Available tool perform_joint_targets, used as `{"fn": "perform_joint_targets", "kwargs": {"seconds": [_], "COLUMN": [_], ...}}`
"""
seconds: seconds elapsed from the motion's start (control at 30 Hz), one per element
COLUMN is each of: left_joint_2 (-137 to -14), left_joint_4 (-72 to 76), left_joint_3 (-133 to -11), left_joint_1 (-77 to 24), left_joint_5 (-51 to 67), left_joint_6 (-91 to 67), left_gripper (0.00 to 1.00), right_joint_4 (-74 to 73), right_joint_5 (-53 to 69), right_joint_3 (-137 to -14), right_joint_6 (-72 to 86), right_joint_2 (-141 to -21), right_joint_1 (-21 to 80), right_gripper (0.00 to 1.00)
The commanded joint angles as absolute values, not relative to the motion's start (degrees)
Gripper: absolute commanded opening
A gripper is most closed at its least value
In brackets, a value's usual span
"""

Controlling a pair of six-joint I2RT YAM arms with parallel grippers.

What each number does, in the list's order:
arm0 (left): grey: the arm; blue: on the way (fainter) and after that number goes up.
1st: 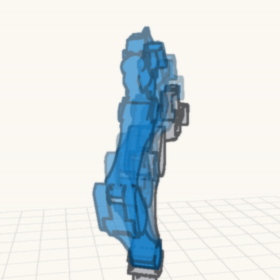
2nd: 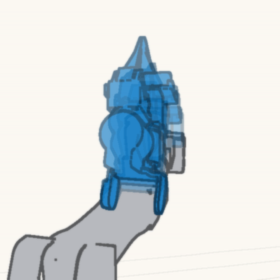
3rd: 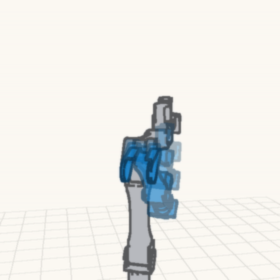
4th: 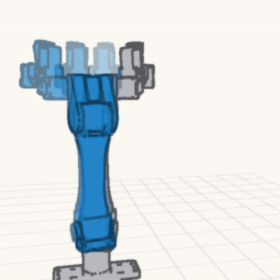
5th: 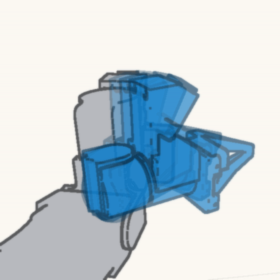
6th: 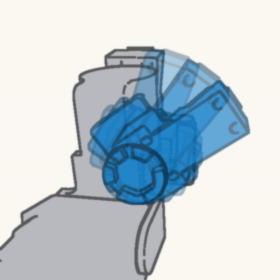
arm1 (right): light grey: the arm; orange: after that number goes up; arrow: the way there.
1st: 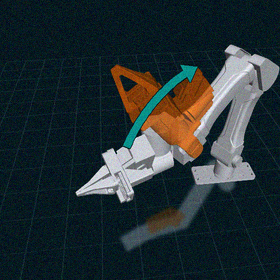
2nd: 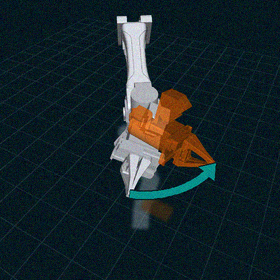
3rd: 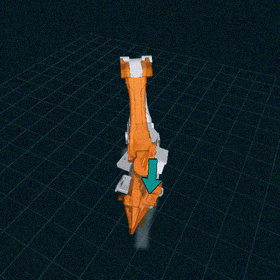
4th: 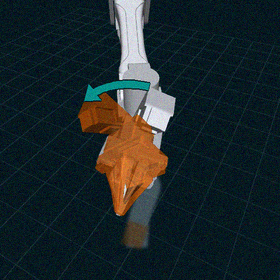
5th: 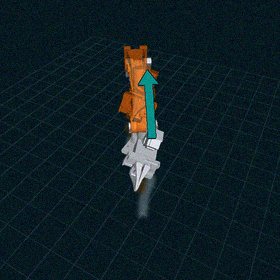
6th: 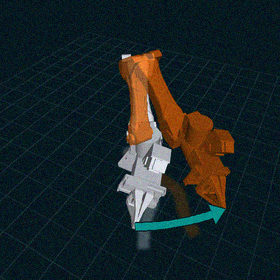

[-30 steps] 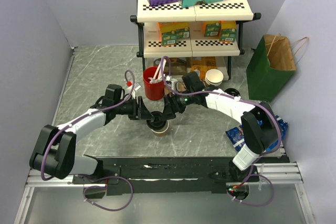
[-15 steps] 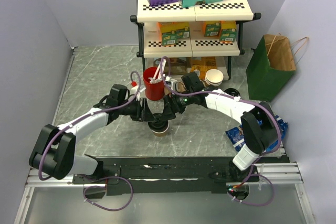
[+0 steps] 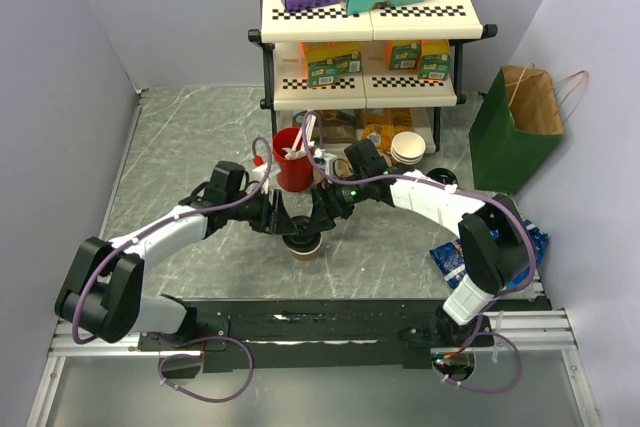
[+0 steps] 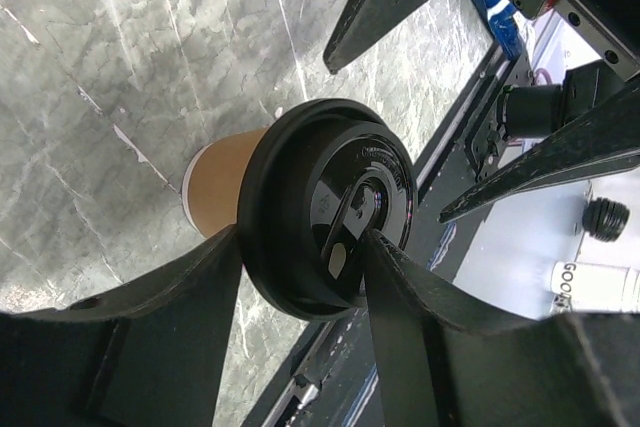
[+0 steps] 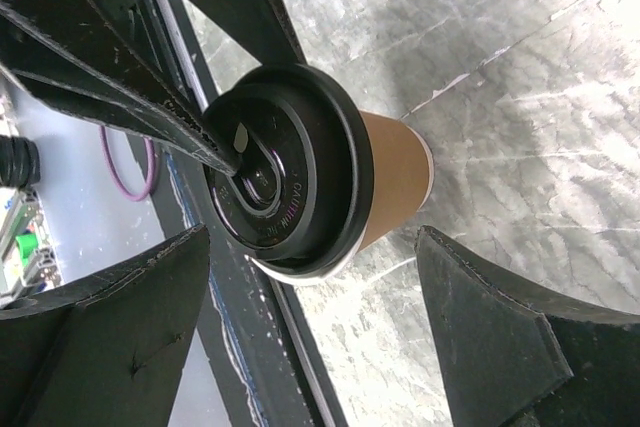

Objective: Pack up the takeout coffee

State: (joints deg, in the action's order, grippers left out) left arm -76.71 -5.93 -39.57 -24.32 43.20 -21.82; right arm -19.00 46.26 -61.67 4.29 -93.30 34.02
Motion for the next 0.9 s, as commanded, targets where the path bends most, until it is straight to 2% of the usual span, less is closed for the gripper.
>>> {"fn": "perform_joint_targets", "kwargs": {"seconds": [0.0, 0.87], "left_joint_2": [-74.8, -74.2], "left_joint_4": [-6.2, -11.5], "left_joint_3": [-42.1, -44.4], "left_joint_1": [-25.1, -28.4], "left_joint_5": [43.1, 38.4], "left_joint_6": [-19.2, -13.1], "left_gripper": [0.57, 0.61], "right_joint_4": [-21.2, -24.4], "right_joint_5": [45.9, 43.0], "right_joint_3": [-62.0, -63.0], "right_joint_6": [2.9, 2.7], "right_joint_2": [-93.6, -96.1], "right_joint_1": [34.8, 35.4], "right_gripper": [0.89, 0.84]}}
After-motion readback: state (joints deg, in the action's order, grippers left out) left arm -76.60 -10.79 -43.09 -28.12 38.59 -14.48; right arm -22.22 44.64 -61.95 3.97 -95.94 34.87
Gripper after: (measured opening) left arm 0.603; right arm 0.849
